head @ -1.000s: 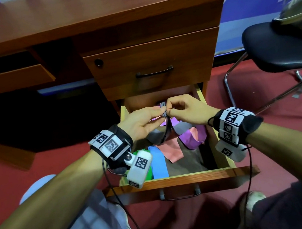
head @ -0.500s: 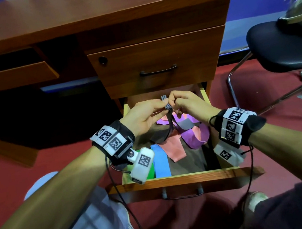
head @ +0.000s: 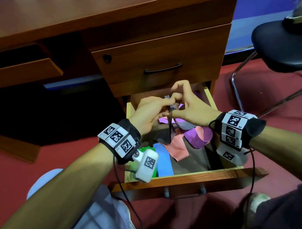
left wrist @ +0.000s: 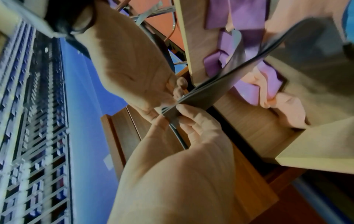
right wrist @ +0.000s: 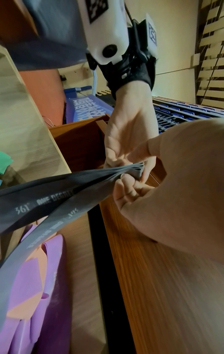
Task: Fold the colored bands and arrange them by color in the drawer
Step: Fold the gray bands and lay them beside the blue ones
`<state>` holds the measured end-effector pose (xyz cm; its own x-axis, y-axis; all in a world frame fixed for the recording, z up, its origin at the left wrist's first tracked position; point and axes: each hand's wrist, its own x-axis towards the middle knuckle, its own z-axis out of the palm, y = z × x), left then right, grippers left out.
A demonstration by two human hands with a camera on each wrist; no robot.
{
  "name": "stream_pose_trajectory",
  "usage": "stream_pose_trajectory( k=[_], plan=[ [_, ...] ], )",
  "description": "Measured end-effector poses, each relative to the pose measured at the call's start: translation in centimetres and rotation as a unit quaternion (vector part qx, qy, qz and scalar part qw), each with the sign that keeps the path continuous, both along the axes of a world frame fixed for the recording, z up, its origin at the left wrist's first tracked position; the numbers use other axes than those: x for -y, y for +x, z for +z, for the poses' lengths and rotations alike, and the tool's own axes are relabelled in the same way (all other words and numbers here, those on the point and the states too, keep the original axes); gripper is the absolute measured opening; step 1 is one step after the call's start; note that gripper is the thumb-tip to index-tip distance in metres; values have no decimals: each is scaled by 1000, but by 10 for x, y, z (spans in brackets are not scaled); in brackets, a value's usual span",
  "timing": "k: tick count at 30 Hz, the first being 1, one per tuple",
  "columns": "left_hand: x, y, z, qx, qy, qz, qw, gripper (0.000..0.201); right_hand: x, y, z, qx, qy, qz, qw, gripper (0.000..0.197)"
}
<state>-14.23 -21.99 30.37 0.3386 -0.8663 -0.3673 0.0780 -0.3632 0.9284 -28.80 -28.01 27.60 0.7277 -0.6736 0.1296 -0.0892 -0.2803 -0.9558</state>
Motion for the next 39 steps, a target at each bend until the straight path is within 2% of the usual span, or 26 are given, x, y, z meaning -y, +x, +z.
stream_pose_trajectory(
  k=[3, 5, 7, 9, 11, 13, 14, 15, 16, 17, 19, 20, 24, 25, 27, 30, 32, 33, 35, 37, 39],
  plan=[
    [4, -1, -3, 134, -20, 22, 990, 16, 1, 1, -1, 8, 5, -2, 1000, 64],
    [2, -2, 2, 240, -50, 21, 969, 18, 4, 1, 1, 24, 30, 2, 999, 63],
    [-1, -1, 12, 321, -86, -1, 943, 20, 9, 1, 5, 37, 60, 4, 998, 62],
    [-3, 7, 26, 401, -136, -12, 906, 17, 15, 1, 9, 42, 78, 0, 996, 57],
    [-2, 22, 38, 452, -196, 10, 870, 12, 20, 1, 11, 8, 49, -21, 999, 41],
    [-2, 41, 48, 482, -252, 54, 838, 12, 27, -4, 2, -118, -32, -28, 992, 23],
    [-2, 50, 51, 495, -274, 79, 821, 13, 31, -8, -7, -237, -75, 0, 969, 18],
    [-3, 57, 52, 501, -287, 101, 810, 13, 32, -11, -16, -359, -109, 49, 926, 21],
    [-2, 62, 53, 500, -294, 120, 806, 13, 33, -15, -26, -453, -121, 106, 877, 32],
    [-1, 66, 52, 491, -298, 138, 807, 12, 32, -17, -34, -513, -103, 156, 838, 42],
    [3, 73, 51, 469, -302, 171, 812, 11, 25, -16, -38, -562, -39, 192, 803, 49],
    [4, 76, 50, 458, -305, 183, 814, 12, 23, -13, -43, -580, -37, 194, 790, 58],
    [8, 83, 45, 423, -302, 208, 829, 11, 19, 1, -65, -647, -112, 193, 729, 101],
    [8, 84, 44, 410, -298, 212, 836, 10, 19, 4, -72, -656, -128, 188, 719, 109],
    [9, 88, 42, 373, -287, 223, 853, 9, 23, 10, -84, -656, -138, 176, 721, 122],
    [12, 92, 37, 317, -259, 242, 880, 9, 23, 15, -93, -657, -177, 182, 709, 130],
    [13, 90, 35, 304, -247, 247, 887, 11, 22, 19, -100, -648, -214, 175, 709, 121],
    [14, 89, 34, 303, -244, 244, 888, 12, 20, 22, -102, -635, -236, 171, 716, 110],
    [15, 87, 33, 304, -243, 239, 889, 13, 18, 27, -108, -613, -274, 176, 720, 75],
    [15, 87, 32, 306, -242, 239, 889, 14, 16, 34, -113, -611, -272, 187, 720, 46],
    [15, 86, 32, 304, -239, 242, 890, 13, 18, 40, -113, -601, -261, 176, 734, 38]
  ],
)
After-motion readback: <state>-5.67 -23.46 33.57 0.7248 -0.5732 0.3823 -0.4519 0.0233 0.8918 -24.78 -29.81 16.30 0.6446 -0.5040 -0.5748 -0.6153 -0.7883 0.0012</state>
